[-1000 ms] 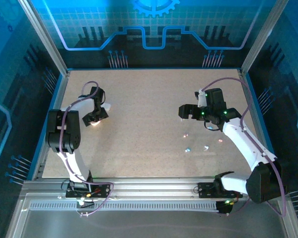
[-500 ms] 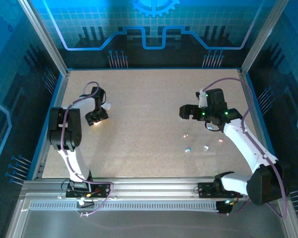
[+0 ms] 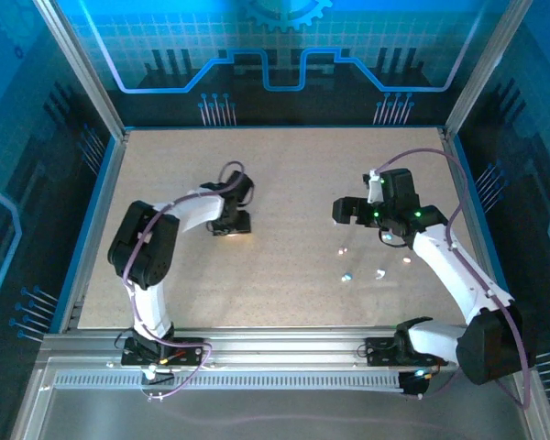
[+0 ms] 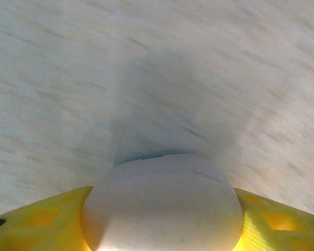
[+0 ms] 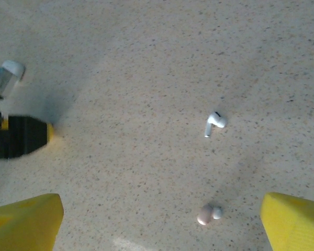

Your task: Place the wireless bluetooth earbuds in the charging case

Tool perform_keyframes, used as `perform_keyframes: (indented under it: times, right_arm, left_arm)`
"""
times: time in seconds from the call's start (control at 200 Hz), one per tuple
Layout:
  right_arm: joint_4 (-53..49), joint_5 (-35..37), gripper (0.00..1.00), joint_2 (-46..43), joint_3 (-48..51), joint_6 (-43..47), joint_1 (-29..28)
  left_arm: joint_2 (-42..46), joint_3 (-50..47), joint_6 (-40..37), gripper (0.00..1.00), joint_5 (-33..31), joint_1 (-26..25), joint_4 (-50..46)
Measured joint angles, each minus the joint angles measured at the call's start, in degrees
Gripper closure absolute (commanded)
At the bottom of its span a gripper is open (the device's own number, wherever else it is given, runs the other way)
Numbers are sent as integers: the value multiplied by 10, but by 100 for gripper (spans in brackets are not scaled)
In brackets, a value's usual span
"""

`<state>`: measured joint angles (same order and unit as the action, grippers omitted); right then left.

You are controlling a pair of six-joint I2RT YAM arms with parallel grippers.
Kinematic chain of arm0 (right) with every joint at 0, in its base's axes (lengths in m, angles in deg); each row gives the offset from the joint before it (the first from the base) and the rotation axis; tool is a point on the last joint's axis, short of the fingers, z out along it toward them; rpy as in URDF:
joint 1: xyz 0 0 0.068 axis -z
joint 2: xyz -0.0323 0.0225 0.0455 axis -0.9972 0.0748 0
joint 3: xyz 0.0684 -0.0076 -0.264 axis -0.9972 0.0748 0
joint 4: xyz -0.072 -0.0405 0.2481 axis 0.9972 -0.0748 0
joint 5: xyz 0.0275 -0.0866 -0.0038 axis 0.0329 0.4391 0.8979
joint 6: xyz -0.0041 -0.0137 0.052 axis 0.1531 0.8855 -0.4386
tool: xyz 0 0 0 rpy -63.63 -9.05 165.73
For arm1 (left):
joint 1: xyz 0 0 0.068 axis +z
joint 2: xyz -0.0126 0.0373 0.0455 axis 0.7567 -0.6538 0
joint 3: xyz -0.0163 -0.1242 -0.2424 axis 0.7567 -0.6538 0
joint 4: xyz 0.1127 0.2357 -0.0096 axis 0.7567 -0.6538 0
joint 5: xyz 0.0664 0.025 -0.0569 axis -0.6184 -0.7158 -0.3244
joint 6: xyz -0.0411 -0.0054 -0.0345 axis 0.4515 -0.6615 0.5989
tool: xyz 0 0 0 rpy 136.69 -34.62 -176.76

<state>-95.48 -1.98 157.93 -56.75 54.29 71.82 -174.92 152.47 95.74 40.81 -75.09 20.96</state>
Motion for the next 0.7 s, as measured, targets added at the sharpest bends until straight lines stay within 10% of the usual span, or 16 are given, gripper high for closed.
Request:
perform_keyframes:
  times: [0.34, 0.7]
  right_arm:
    - [28, 80, 2, -21, 85, -10, 0]
    - [165, 49, 10, -107, 199, -9, -8]
  left_arm:
    - [-44, 57, -18, 37, 20, -196, 9]
    - [-1, -12, -100, 14, 25, -217, 35]
